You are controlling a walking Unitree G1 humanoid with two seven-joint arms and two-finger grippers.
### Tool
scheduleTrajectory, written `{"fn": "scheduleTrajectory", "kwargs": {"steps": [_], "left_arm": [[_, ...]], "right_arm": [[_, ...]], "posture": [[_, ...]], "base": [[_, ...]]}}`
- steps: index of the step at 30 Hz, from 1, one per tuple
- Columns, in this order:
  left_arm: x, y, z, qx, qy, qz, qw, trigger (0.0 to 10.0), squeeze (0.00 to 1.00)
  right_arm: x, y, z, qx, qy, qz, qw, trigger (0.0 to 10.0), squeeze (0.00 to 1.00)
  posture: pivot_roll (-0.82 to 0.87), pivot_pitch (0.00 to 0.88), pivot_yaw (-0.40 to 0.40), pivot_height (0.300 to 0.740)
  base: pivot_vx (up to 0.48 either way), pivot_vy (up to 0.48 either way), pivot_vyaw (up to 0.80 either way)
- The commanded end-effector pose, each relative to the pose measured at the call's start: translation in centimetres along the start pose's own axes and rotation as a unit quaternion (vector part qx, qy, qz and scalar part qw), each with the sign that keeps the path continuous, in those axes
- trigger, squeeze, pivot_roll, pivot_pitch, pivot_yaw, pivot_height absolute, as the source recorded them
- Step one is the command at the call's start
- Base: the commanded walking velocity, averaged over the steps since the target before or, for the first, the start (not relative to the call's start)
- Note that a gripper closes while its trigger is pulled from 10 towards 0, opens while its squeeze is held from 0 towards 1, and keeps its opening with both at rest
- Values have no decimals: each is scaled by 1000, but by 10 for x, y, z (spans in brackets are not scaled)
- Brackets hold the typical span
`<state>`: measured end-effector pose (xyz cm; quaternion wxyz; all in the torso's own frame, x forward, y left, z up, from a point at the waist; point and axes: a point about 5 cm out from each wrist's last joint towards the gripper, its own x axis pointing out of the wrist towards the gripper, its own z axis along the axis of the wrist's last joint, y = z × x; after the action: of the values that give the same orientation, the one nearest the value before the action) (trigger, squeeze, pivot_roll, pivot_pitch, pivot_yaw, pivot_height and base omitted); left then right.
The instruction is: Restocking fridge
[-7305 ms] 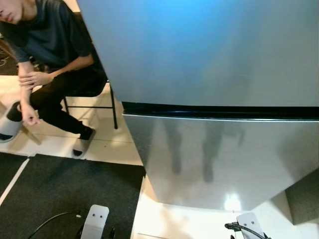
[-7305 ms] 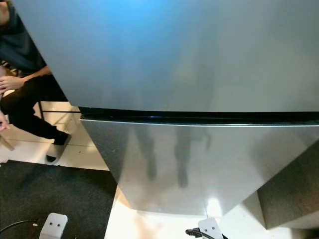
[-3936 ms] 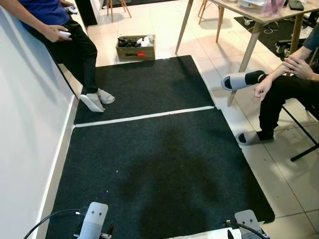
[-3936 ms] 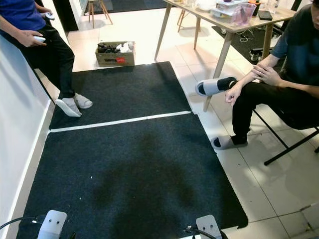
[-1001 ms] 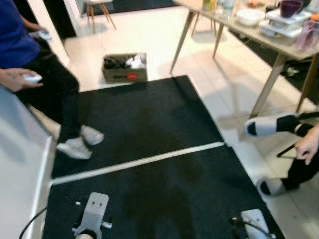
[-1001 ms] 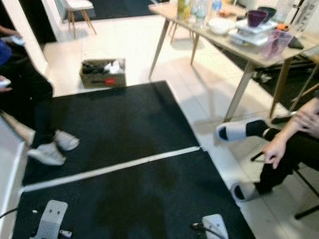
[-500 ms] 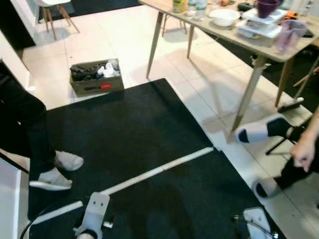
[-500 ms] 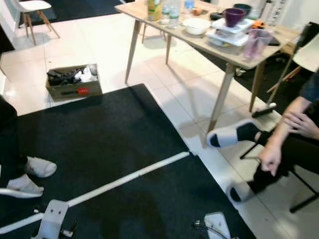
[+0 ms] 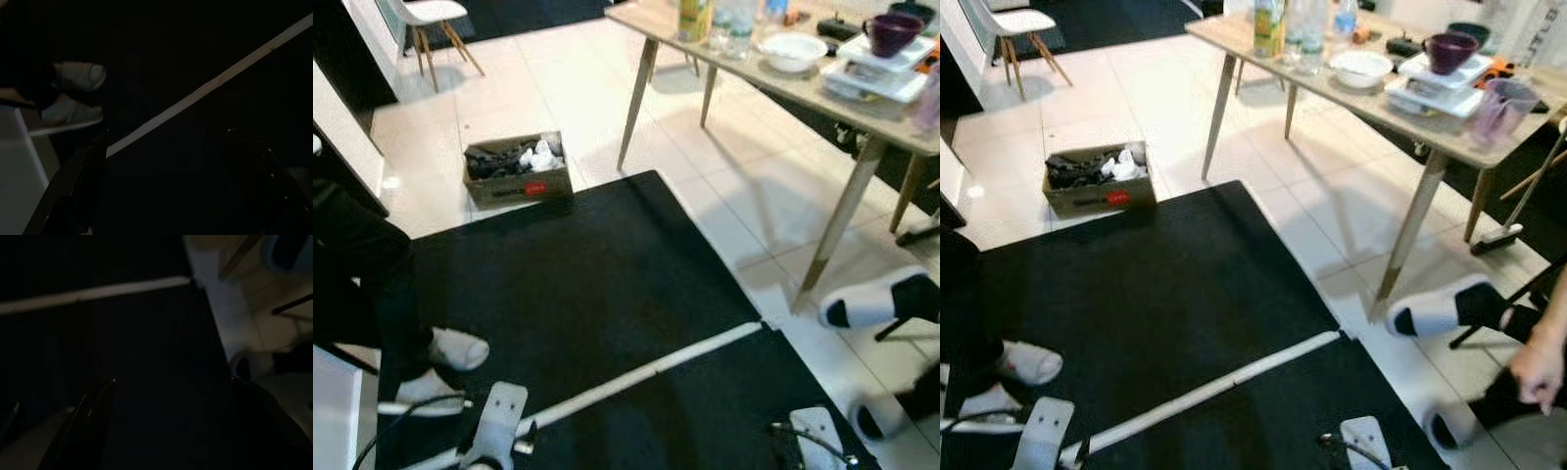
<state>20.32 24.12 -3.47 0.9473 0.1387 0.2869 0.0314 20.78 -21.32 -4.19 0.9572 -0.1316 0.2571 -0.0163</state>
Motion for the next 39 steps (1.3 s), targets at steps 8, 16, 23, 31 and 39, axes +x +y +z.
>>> {"fn": "scheduleTrajectory", "kwargs": {"steps": [8, 16, 23, 31, 39], "left_arm": [[-3, 2, -7, 4, 15, 1, 1000, 10000, 0], [-2, 2, -7, 3, 16, 1, 1000, 10000, 0], [-3, 2, -8, 4, 17, 1, 1000, 10000, 0], [-3, 2, -8, 3, 17, 1, 1000, 10000, 0], [-3, 2, -7, 4, 15, 0, 1000, 10000, 0]], "right_arm": [[-8, 7, -15, 8, 26, 8, 1000, 10000, 0], [-9, 6, -16, 9, 27, 7, 1000, 10000, 0], [-9, 6, -16, 8, 27, 7, 1000, 10000, 0], [-9, 6, -16, 8, 28, 6, 1000, 10000, 0], [-9, 5, -16, 8, 27, 6, 1000, 10000, 0]], "posture": [[-106, 257, 70, 740], [-105, 258, 70, 740], [-103, 257, 69, 740], [-103, 254, 69, 740], [-101, 249, 71, 740]], "base": [[414, 0, 0], [414, 0, -394], [416, 0, -469], [416, 0, -430], [416, 0, -427]]}}
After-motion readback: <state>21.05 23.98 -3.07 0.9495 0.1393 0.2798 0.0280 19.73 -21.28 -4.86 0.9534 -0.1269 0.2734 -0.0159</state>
